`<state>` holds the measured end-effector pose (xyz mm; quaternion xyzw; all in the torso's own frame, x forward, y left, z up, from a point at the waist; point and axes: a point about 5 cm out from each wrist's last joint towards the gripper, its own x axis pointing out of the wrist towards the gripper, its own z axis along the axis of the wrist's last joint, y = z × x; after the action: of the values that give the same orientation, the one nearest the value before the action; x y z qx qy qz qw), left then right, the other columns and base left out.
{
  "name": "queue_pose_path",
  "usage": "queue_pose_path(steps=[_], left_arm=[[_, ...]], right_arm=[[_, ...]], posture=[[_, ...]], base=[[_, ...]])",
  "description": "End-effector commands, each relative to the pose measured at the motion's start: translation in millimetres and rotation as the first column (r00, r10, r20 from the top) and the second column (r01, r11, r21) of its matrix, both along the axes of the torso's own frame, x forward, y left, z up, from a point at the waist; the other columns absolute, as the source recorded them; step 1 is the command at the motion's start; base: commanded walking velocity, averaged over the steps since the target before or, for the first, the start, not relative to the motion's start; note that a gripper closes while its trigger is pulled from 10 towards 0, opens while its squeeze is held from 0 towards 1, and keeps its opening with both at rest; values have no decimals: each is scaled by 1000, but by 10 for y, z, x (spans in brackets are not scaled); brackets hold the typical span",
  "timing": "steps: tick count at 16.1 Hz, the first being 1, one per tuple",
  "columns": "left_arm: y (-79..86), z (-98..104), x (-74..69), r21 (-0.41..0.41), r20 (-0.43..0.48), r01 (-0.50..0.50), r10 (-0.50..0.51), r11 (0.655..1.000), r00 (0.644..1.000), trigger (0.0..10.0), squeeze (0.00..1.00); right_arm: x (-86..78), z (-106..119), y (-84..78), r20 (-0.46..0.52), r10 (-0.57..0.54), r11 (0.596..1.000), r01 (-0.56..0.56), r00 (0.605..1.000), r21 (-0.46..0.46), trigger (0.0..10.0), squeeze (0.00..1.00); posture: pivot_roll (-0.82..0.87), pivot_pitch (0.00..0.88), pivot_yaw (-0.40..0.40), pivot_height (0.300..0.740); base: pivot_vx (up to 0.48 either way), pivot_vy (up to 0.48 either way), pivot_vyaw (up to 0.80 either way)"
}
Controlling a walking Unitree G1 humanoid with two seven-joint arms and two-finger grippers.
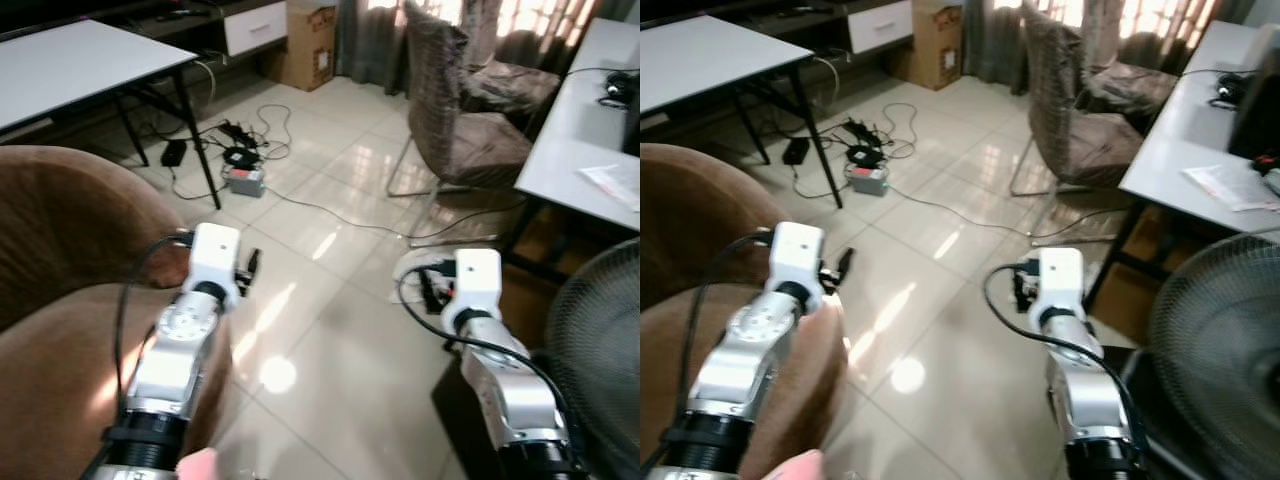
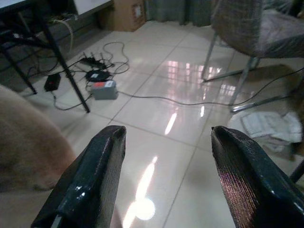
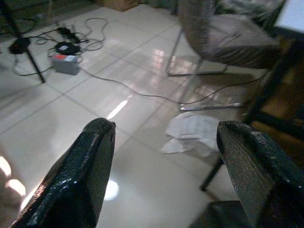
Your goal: Move the pillow to the sofa from floor
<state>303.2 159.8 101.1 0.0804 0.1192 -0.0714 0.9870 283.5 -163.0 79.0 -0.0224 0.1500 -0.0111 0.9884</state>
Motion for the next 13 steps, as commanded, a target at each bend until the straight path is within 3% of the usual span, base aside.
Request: queue_pose_path(steps=[1, 7, 9, 11, 13], left_arm=[[71, 36, 20, 20, 13, -19, 19, 1000, 1000, 10000, 0], [78, 32, 26, 21, 12, -27, 26, 999, 1000, 10000, 0], [131, 28, 21, 23, 33, -59, 59, 998, 998, 10000, 0], [198, 26, 15, -35, 45, -104, 106, 994, 993, 10000, 0], [211, 32, -2, 16, 79, -91, 90, 996, 993, 10000, 0]], right_arm=[[22, 33, 41, 20, 9, 1000, -9, 1000, -5, 10000, 0], [28, 12, 25, 29, 5, 998, -4, 1000, -56, 10000, 0], [28, -10, 61, 17, 79, 985, -75, 997, -155, 10000, 0], [10, -9, 135, 26, 139, 977, -132, 990, -169, 10000, 0], [5, -29, 163, 24, 147, 976, -141, 989, -166, 10000, 0]], posture=[[-19, 0, -1, 740], [-18, 0, -1, 740], [-16, 0, -2, 740], [-16, 0, -2, 740], [-11, 0, -5, 740]], base=[[0, -405, 0], [0, -407, 0], [0, -199, 0], [0, 0, 800], [0, 0, 800]])
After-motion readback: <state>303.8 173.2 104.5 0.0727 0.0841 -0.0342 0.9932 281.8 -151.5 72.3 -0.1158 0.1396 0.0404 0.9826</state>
